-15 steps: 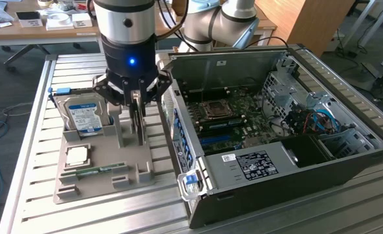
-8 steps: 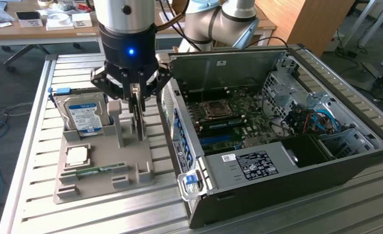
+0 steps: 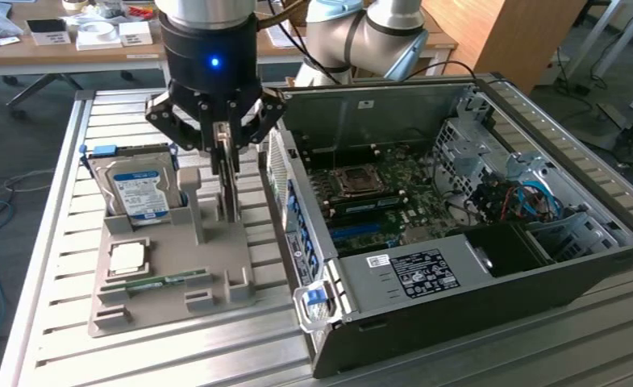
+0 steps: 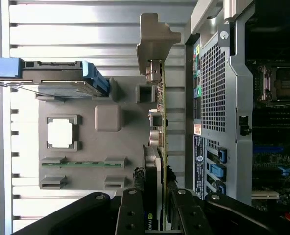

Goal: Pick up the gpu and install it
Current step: 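Pick up the gpu and move the gpu toward the slot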

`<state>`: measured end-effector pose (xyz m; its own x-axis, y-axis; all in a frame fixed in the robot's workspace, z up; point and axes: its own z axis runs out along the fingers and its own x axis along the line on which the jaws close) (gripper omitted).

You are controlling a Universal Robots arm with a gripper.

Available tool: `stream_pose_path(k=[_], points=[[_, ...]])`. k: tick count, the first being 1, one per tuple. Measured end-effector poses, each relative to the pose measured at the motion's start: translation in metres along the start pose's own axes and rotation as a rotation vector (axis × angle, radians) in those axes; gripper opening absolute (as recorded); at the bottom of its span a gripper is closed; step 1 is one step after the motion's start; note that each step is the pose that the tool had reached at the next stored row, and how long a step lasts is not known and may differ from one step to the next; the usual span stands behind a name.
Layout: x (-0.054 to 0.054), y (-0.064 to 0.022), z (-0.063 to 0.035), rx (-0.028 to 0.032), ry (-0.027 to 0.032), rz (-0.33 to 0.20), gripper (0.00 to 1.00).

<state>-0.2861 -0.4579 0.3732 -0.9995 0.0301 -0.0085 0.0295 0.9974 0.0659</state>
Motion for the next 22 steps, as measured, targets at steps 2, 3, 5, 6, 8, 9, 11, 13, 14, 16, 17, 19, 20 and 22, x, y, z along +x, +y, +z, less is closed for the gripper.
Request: stream_pose_path(k=[2, 3, 5, 6, 8, 9, 11, 13, 14, 16, 17, 19, 20, 22], points=[[0.0, 0.0003, -0.0043, 0.0, 0.0, 0.0, 0.27], [0.0, 0.0005, -0.0066, -0.0001, -0.0001, 0.0, 0.27], [0.0, 0.0007, -0.0104, -0.0001, 0.0, 0.0, 0.27], [0.0, 0.0008, -0.0119, -0.0001, -0.0001, 0.0, 0.27], [0.0, 0.001, -0.0146, 0.0, 0.0, 0.0, 0.27], [0.0, 0.0011, -0.0161, 0.0, 0.0, 0.0, 0.27], [0.0, 0.0012, -0.0187, -0.0001, -0.0001, 0.0, 0.27], [0.0, 0.0014, -0.0208, 0.0, -0.0001, 0.0, 0.27], [0.0, 0.0014, -0.0212, -0.0002, -0.0001, 0.0, 0.27], [0.0, 0.0014, -0.0212, -0.0002, -0.0002, 0.0, 0.27], [0.0, 0.0014, -0.0213, -0.0001, -0.0001, 0.0, 0.27], [0.0, 0.0014, -0.0213, -0.0001, -0.0001, 0.0, 0.27], [0.0, 0.0014, -0.0214, 0.0, 0.0, 0.0, 0.27], [0.0, 0.0014, -0.022, 0.0001, 0.0001, 0.0, 0.27]])
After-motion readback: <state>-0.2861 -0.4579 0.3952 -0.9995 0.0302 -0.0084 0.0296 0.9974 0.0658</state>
